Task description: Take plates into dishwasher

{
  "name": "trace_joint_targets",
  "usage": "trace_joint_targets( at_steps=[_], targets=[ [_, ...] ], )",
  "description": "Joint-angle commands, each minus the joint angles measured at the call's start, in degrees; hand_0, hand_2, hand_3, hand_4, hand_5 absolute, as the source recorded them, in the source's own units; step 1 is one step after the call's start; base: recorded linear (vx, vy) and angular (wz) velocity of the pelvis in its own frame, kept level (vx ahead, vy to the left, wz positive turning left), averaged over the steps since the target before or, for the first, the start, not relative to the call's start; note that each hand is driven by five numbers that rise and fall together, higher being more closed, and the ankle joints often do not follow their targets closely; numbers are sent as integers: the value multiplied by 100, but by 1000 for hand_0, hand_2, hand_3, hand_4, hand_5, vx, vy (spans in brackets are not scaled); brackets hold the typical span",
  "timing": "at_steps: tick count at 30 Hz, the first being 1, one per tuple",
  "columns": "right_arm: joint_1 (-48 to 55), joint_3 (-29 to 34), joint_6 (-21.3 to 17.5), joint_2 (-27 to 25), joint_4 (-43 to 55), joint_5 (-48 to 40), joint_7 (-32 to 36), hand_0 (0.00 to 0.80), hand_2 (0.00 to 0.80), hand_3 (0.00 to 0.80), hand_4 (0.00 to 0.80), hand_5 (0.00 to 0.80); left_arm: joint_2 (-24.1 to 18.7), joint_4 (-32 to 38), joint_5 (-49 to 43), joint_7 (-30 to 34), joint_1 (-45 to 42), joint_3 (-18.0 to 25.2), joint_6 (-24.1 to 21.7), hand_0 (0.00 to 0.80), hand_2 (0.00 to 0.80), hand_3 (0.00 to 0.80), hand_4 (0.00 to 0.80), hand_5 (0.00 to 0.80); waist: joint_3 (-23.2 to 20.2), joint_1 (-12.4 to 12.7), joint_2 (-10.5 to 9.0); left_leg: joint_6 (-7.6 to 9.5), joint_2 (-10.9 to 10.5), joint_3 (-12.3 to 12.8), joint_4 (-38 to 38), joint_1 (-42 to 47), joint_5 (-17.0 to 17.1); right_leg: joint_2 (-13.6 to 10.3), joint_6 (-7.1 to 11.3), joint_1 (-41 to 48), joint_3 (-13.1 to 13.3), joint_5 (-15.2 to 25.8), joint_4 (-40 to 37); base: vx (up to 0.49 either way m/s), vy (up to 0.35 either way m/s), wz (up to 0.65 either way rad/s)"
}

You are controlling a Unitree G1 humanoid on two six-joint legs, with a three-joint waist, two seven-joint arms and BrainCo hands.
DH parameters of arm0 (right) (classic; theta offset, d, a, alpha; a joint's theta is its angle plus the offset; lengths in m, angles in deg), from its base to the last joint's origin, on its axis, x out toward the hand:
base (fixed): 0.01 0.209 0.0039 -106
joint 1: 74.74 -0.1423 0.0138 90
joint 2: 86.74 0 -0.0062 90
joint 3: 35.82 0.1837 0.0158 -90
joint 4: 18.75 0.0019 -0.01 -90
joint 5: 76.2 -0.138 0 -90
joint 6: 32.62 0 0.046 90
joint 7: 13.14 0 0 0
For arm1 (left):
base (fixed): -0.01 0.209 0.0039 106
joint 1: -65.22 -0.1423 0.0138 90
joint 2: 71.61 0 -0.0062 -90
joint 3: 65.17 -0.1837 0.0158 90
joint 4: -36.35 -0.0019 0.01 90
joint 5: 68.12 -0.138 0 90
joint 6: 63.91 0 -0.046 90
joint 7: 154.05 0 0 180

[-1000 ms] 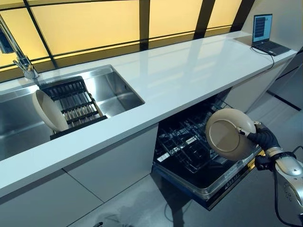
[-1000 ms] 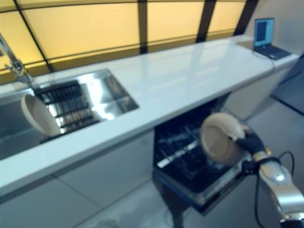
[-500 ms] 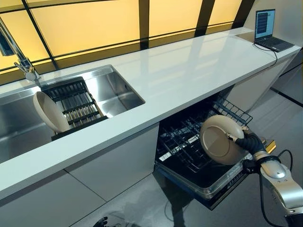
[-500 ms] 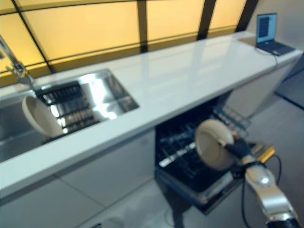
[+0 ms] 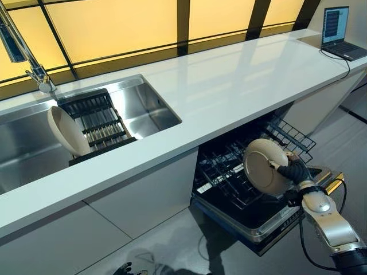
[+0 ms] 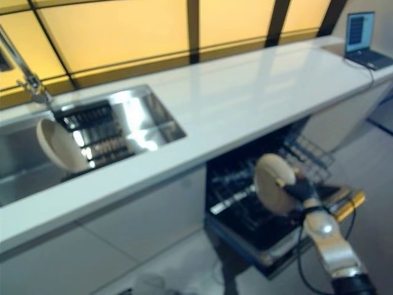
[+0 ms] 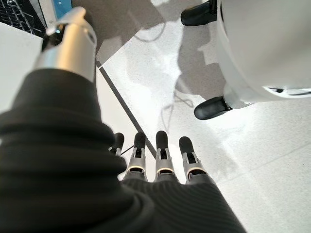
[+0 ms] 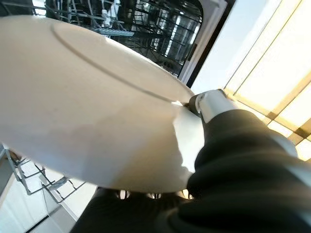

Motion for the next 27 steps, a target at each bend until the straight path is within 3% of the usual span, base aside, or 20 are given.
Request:
trace_joint_targets(
  at_steps=[1, 27],
  targets=[
    [-683, -78, -230, 173, 47, 452, -324, 800, 800, 800, 800, 800, -88, -12, -369, 34, 323, -195, -40, 0, 0, 0, 0, 0, -137, 141, -285, 280, -124, -164, 70, -362, 184, -173, 135, -267, 190, -248, 646, 0, 0, 0],
    [-1205, -834, 121, 473, -981, 1375, -342, 800, 800, 800, 800, 800, -52, 115, -422, 41, 587, -326, 127, 0, 0, 0, 0, 0, 41, 345, -242, 334, -226, -352, 12, -450, 182, -227, 138, -420, 56, -237, 714, -2, 1, 3]
  ],
)
